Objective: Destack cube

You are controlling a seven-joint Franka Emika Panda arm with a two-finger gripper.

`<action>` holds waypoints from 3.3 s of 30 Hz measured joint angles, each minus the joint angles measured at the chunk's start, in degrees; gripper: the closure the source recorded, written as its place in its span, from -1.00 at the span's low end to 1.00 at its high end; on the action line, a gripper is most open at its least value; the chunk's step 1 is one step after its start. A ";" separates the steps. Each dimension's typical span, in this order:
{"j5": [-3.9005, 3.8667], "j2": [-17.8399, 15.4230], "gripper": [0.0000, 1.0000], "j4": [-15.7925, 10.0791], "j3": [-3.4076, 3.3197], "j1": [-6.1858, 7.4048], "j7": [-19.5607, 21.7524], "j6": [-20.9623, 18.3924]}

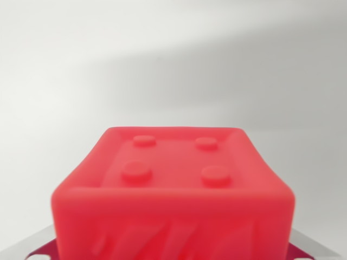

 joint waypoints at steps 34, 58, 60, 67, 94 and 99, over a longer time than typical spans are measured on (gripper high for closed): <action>0.00 -1.43 1.00 -9.73 1.73 1.06 -6.74 8.48; 1.09 7.03 1.00 -7.95 4.22 -0.98 -7.94 15.16; 1.09 7.30 1.00 -7.85 4.32 -1.07 -7.95 15.36; 1.09 7.85 -1.00 -7.70 4.67 -1.41 -7.95 15.78; 1.09 7.85 -1.00 -7.66 4.69 -1.43 -7.95 15.81; 1.09 7.85 -1.00 -7.66 4.69 -1.43 -7.95 15.80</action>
